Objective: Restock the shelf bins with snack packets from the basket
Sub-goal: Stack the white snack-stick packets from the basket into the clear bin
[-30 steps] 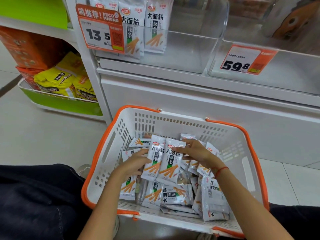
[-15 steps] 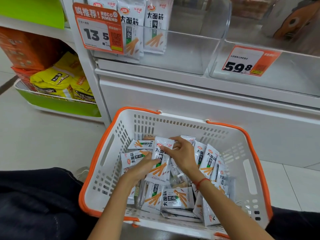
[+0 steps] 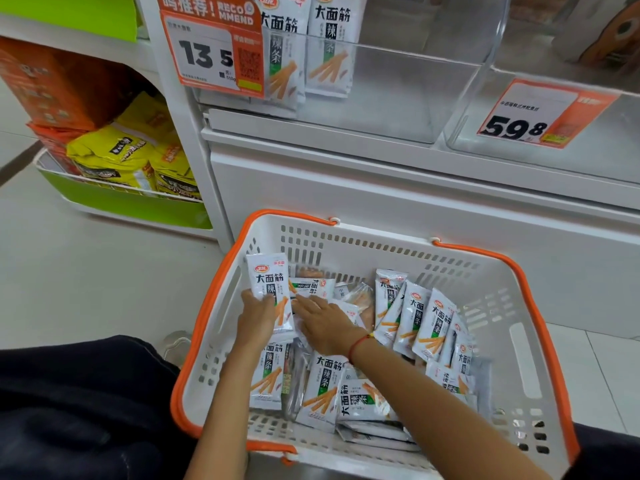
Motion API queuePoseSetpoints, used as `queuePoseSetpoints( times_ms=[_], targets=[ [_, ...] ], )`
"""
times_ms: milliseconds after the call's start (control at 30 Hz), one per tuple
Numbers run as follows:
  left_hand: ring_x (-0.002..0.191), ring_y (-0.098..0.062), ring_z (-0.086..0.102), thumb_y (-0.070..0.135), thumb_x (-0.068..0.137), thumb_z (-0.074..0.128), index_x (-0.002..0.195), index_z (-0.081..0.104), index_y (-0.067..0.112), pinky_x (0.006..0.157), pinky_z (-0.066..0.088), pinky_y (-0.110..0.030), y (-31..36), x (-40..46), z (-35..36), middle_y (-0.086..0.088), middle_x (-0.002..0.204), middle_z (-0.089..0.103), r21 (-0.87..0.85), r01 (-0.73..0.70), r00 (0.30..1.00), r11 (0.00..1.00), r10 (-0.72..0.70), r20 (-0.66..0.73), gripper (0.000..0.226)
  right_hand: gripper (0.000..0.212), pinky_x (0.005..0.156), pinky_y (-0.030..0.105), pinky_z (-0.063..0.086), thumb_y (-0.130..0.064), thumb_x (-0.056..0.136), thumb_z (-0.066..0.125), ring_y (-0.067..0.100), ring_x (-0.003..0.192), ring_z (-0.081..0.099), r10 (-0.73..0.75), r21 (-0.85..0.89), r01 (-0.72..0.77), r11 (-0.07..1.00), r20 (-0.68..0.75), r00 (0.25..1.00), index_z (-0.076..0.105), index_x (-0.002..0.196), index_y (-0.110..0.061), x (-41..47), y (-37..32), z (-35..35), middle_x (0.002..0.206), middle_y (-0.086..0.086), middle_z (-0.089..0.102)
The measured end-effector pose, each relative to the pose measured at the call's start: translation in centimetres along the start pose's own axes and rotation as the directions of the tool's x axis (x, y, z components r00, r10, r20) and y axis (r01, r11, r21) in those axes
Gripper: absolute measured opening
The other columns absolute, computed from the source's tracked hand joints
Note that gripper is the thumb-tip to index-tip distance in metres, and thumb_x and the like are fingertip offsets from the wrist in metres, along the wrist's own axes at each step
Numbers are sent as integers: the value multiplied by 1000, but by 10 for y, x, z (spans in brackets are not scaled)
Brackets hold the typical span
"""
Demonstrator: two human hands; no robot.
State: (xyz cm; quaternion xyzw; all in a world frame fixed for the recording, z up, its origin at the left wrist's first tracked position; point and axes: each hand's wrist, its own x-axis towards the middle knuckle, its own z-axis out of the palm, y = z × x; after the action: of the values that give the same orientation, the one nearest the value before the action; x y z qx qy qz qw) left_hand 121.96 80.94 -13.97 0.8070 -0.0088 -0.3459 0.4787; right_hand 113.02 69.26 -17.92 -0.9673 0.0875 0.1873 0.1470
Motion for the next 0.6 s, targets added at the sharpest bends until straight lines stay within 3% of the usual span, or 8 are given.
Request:
queuePoseSetpoints(
  times_ms=[67, 167, 333, 467, 533, 600],
  targets=[
    [96, -34, 61, 23, 96, 36, 127, 41, 8, 84, 52, -46, -3, 1, -1, -17, 114, 61, -39, 29, 1000, 999, -29, 13, 35, 46, 106, 47, 31, -27, 102, 32, 29, 139, 25, 41, -80, -43, 996, -22, 999, 27, 146, -17, -1, -3, 8, 155, 5, 23],
    [100, -35, 60, 28, 97, 29, 129, 40, 5, 82, 50, -42, -4, 3, -3, -19, 115, 59, -76, 64, 998, 995, -61, 31, 41, 32, 100, 43, 33, -26, 99, 38, 29, 123, 40, 48, -161, -70, 985, -136, 990, 44, 128, -14, -8, -2, 6, 136, 7, 45],
    [103, -33, 58, 27, 100, 32, 126, 48, 4, 78, 44, -35, 4, 2, -6, -17, 117, 59, -129, 103, 994, 986, -100, 33, 39, 29, 94, 39, 36, -15, 92, 51, 28, 118, 42, 142, -120, -155, 981, -110, 984, 44, 121, -11, -33, 17, 6, 137, 5, 44],
    [82, -25, 58, 20, 100, 32, 117, 52, 4, 66, 43, -29, 5, -1, -5, -15, 103, 60, -136, 91, 995, 987, -83, 60, 31, 47, 92, 37, 41, -10, 87, 60, 27, 115, 48, 134, -83, -148, 985, -157, 978, 39, 129, -14, -43, 23, -5, 127, 6, 51],
    [71, -22, 55, 17, 100, 32, 115, 52, 3, 58, 40, -27, 5, -1, -3, -13, 92, 60, -159, 95, 994, 983, -86, 60, 29, 37, 86, 37, 46, -9, 90, 56, 25, 111, 51, 137, -57, -154, 986, -223, 965, 48, 126, -16, -49, 25, -14, 121, 4, 51],
    [67, -19, 51, 14, 100, 33, 112, 47, 3, 55, 37, -27, 6, -3, -1, -11, 85, 54, -184, 96, 995, 978, -89, 49, 22, 17, 77, 34, 53, -14, 95, 51, 22, 96, 58, 236, 38, -234, 972, -253, 938, 62, 108, -15, -57, 33, -25, 109, 4, 57]
  ],
)
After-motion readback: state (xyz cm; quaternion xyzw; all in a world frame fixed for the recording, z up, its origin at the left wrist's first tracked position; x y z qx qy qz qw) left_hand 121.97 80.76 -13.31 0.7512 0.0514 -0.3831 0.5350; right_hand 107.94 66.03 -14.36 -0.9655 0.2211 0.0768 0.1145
